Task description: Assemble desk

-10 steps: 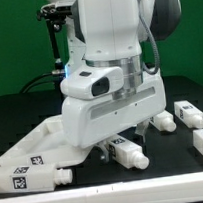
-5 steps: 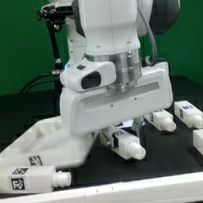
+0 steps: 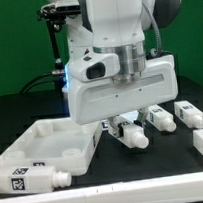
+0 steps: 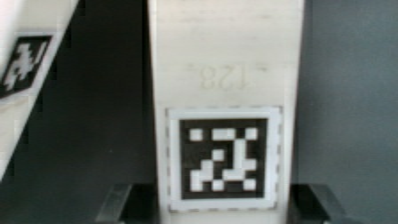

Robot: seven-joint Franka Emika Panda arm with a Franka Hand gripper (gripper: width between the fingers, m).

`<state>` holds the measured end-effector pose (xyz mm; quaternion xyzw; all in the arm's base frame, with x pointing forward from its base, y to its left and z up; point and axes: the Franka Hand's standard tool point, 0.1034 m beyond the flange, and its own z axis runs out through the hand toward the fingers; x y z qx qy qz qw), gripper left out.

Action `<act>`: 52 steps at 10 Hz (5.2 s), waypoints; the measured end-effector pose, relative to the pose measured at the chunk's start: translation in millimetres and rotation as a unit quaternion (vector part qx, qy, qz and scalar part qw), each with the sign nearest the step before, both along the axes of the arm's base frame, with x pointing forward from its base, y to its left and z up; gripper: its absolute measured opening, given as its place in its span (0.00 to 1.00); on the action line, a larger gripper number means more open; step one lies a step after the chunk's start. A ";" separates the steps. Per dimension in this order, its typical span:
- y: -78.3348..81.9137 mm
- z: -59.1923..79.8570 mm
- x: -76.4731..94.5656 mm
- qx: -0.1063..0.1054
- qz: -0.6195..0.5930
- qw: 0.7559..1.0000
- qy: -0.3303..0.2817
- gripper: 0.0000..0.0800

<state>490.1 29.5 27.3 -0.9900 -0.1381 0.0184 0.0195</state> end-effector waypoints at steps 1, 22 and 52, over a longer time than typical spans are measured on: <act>0.0 -0.1 -3.3 0.000 -0.012 1.000 0.002 0.36; -26.3 35.3 -70.3 0.017 -0.132 0.989 0.062 0.81; -208.9 -18.4 -68.3 -0.018 -0.182 0.983 0.011 0.52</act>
Offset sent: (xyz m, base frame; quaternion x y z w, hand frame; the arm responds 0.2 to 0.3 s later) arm -0.0815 0.0087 0.0135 0.0215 -0.0295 0.1629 0.9860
